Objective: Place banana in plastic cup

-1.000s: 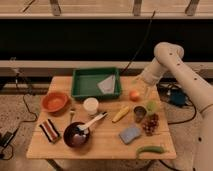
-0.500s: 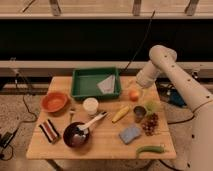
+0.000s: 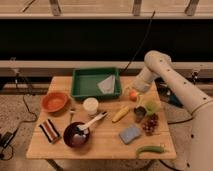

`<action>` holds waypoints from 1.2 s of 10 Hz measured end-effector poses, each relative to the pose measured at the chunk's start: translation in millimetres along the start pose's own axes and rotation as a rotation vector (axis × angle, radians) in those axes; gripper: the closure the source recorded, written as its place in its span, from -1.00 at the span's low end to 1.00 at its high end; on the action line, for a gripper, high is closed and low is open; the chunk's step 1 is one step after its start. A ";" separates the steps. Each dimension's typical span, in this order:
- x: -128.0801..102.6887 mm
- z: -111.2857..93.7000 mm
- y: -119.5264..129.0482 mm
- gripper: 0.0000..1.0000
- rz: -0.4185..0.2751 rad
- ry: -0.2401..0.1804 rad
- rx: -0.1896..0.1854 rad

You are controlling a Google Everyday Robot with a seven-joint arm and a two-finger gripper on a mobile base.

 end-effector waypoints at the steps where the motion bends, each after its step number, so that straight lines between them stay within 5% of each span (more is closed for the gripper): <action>1: -4.6 5.4 0.3 -0.38 -0.011 -0.003 -0.008; 6: -23.0 20.6 -0.9 -0.38 -0.046 -0.010 -0.045; 12: -24.6 18.8 -40.5 -0.38 -0.031 -0.019 -0.028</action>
